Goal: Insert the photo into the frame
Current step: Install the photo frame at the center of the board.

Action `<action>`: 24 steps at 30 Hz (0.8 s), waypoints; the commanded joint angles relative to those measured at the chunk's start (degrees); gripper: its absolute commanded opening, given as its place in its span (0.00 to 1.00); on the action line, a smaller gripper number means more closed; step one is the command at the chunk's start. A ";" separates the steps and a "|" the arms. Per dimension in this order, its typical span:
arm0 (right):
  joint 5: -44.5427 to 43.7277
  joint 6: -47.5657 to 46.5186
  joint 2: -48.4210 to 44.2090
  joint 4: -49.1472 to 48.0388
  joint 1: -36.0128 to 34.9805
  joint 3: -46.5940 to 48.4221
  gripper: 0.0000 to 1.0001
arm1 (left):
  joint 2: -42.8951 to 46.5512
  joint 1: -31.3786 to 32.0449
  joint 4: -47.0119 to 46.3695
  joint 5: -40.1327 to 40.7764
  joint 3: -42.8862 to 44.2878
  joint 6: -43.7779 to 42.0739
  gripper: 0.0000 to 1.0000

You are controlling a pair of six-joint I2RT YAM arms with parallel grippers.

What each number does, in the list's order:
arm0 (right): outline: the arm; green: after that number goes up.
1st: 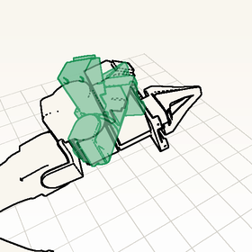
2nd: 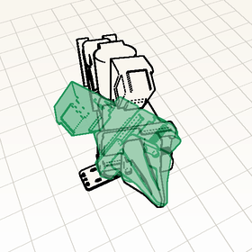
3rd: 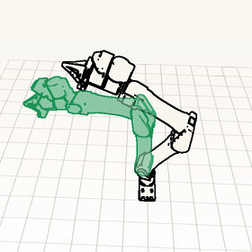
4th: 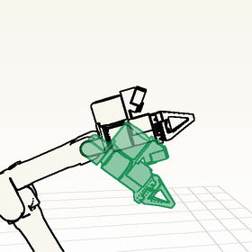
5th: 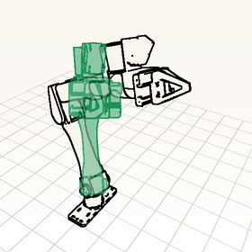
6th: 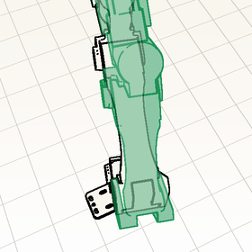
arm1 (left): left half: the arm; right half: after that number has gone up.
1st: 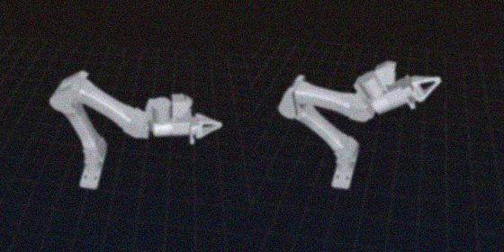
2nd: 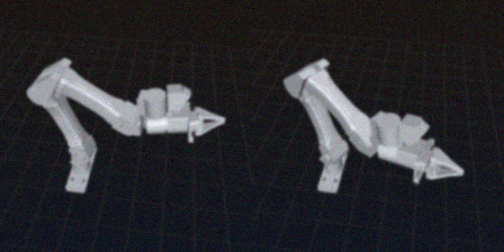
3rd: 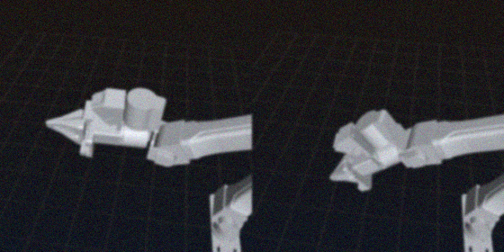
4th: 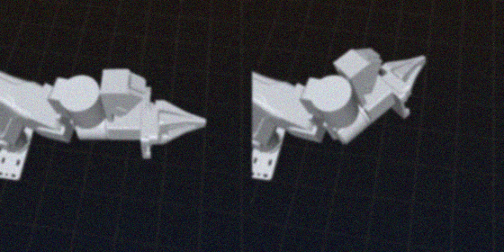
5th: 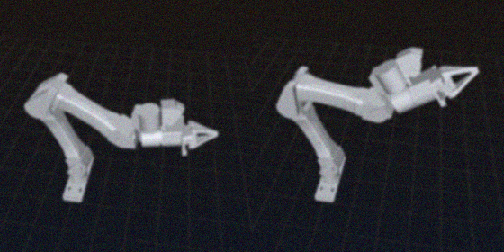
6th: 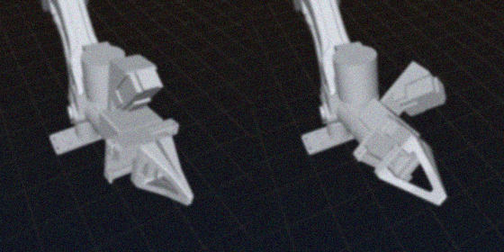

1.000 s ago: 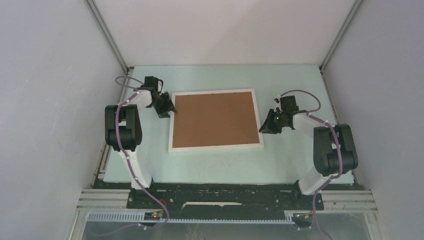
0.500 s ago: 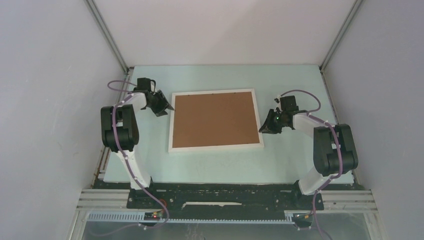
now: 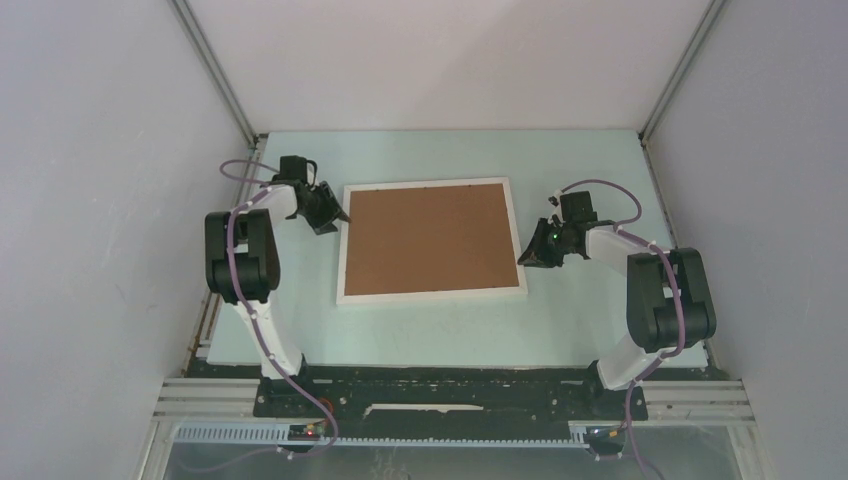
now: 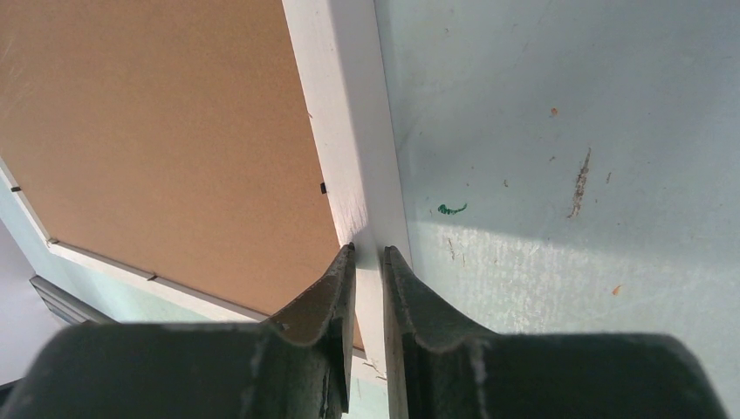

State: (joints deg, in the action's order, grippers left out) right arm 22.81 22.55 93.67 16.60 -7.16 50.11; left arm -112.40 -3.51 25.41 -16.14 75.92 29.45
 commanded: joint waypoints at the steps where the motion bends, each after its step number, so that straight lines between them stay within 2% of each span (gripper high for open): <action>1: 1.73 -0.99 -0.05 0.68 -1.35 0.87 0.22 | 0.81 1.27 1.81 2.48 1.29 -1.57 0.51; 8: 1.71 -1.01 -0.15 0.80 -1.32 0.87 0.22 | -0.82 1.59 4.19 5.22 2.85 -1.37 0.50; 12: 1.80 -0.96 -0.02 0.71 -1.29 0.87 0.22 | -0.67 1.59 3.91 3.86 2.97 -1.51 0.51; 15: 1.96 -1.01 0.02 0.71 -1.31 0.87 0.22 | 0.29 1.51 2.63 1.74 2.32 -1.74 0.55; 19: 1.84 -1.10 -0.22 0.87 -1.34 0.87 0.21 | 1.92 0.71 1.08 -1.70 0.80 -0.10 0.57; 24: 0.99 -0.93 -0.05 0.69 -1.24 0.82 0.21 | 8.76 0.28 4.34 -0.12 -2.71 -2.70 0.71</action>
State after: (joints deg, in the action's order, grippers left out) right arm 22.83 22.37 93.67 16.62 -7.16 50.11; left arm -111.94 -2.70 27.55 -15.86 75.99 28.93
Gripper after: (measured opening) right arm 0.216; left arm 0.666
